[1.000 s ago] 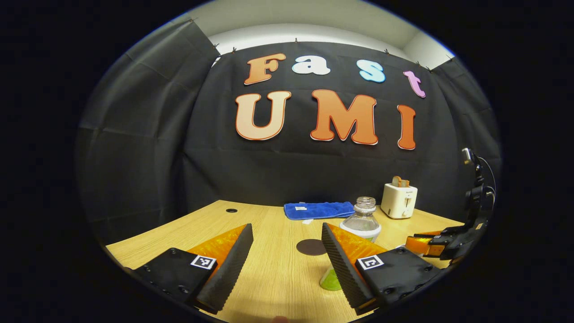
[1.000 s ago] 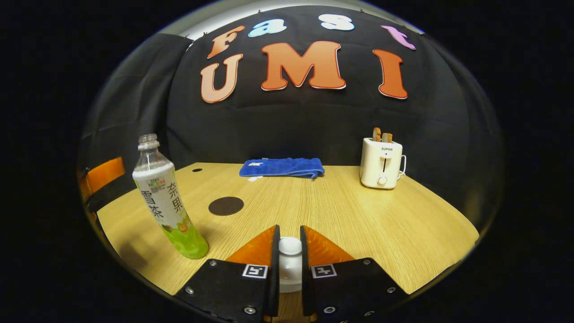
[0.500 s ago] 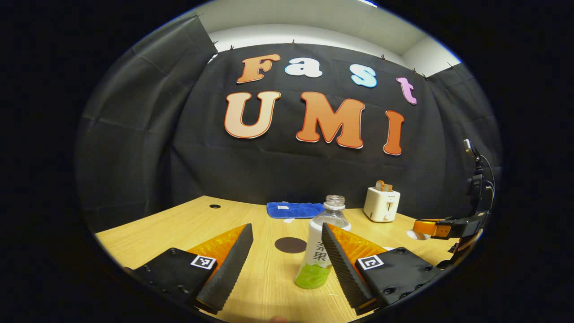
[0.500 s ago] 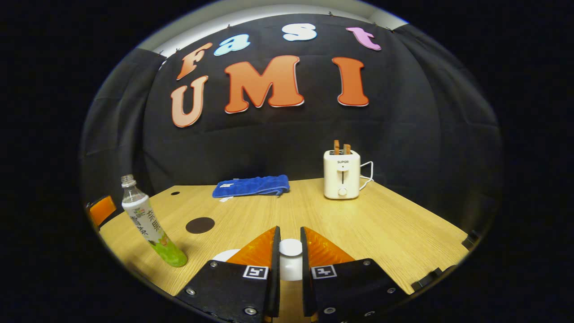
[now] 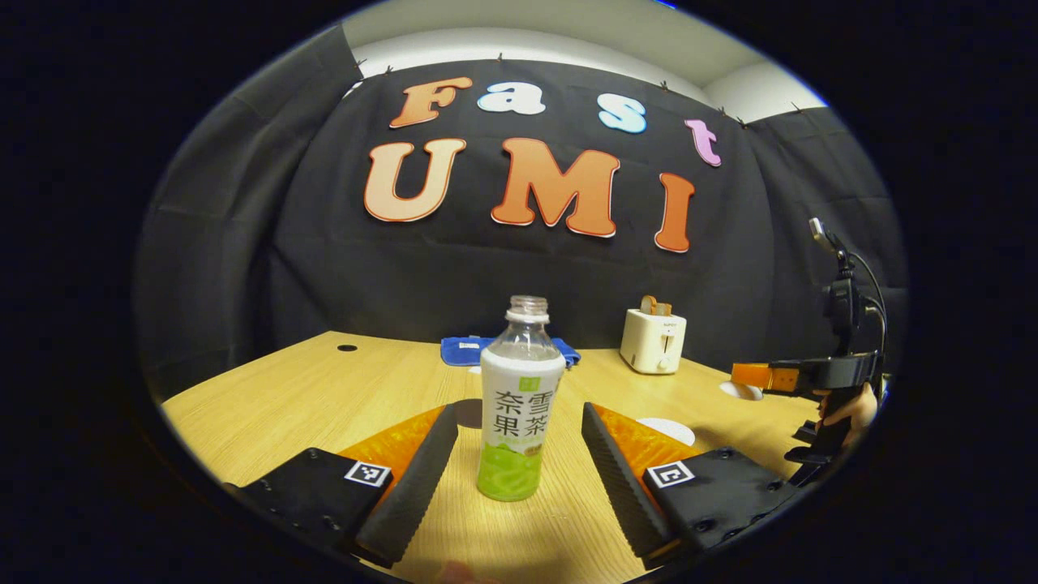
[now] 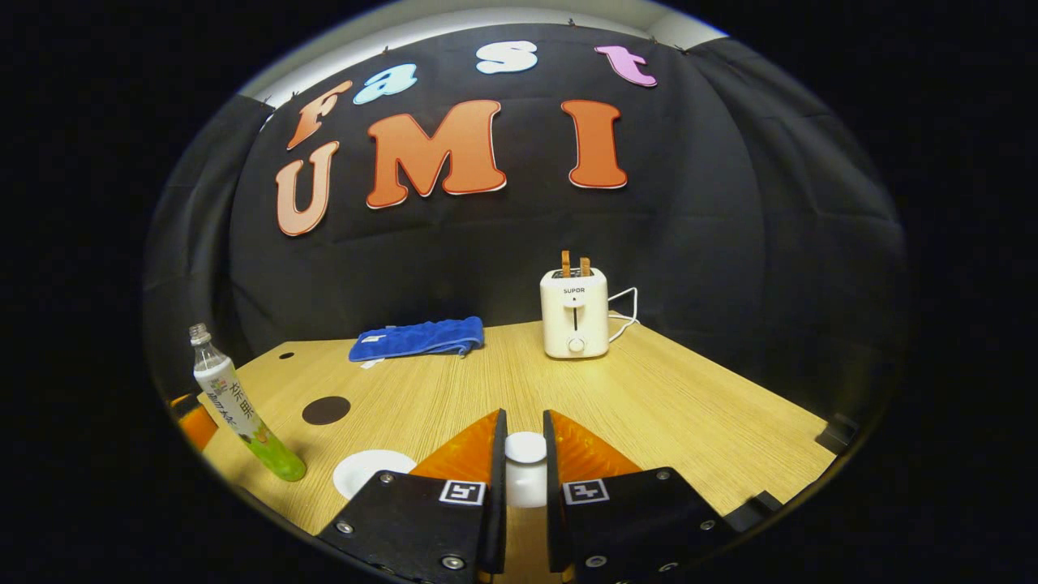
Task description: Open the teacup lid with one hand, grasp the water bottle and pour water into the teacup with the other hand; after pouring, place the water bottle on the coaster and then close the teacup lid.
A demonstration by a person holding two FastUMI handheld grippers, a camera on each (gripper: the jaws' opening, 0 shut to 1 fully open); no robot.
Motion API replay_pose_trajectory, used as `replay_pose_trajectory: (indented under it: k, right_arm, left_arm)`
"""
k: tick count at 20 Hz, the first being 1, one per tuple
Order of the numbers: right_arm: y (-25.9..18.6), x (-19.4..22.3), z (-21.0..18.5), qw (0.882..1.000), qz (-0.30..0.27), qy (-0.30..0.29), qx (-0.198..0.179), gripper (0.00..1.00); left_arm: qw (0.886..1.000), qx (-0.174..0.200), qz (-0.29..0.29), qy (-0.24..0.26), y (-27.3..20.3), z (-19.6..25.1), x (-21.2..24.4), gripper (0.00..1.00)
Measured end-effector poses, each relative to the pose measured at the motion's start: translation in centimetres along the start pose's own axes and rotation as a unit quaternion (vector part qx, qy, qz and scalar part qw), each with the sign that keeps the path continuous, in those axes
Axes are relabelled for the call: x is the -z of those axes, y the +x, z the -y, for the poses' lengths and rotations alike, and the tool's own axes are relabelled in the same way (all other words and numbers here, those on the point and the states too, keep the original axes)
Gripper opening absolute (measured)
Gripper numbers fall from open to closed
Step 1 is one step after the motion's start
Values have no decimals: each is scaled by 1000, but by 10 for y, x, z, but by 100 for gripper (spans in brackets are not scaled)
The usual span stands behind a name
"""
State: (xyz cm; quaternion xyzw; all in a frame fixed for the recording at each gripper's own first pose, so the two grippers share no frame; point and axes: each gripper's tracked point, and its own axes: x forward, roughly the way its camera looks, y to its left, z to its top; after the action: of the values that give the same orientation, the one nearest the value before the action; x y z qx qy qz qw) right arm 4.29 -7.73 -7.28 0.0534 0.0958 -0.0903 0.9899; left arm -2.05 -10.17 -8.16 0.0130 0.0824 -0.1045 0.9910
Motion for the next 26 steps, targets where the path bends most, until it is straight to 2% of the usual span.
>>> replay_pose_trajectory:
  k: [3, 9, 20, 23, 25, 26]
  right_arm:
    - [-2, -1, -5, 1000, 1, 0, -7, 20]
    - [-5, -4, -8, 1000, 2, 5, -16, 20]
    - [-8, -6, -4, 1000, 2, 16, -18, 20]
    - [-9, -7, -5, 1000, 2, 14, -20, 20]
    - [-9, -8, -5, 1000, 2, 15, -21, 20]
    - [-10, -8, -5, 1000, 3, 16, -21, 20]
  left_arm:
    - [1000, -2, -29, -6, 11, 0, 18, 99]
    - [998, -29, -47, 11, 36, -14, 24, 99]
    - [996, -32, -75, 26, 59, -13, 40, 99]
    - [996, -33, -74, 41, 60, -12, 41, 72]
    - [996, -28, -77, 46, 60, -11, 40, 69]
    - [995, -26, -79, 51, 59, -12, 39, 70]
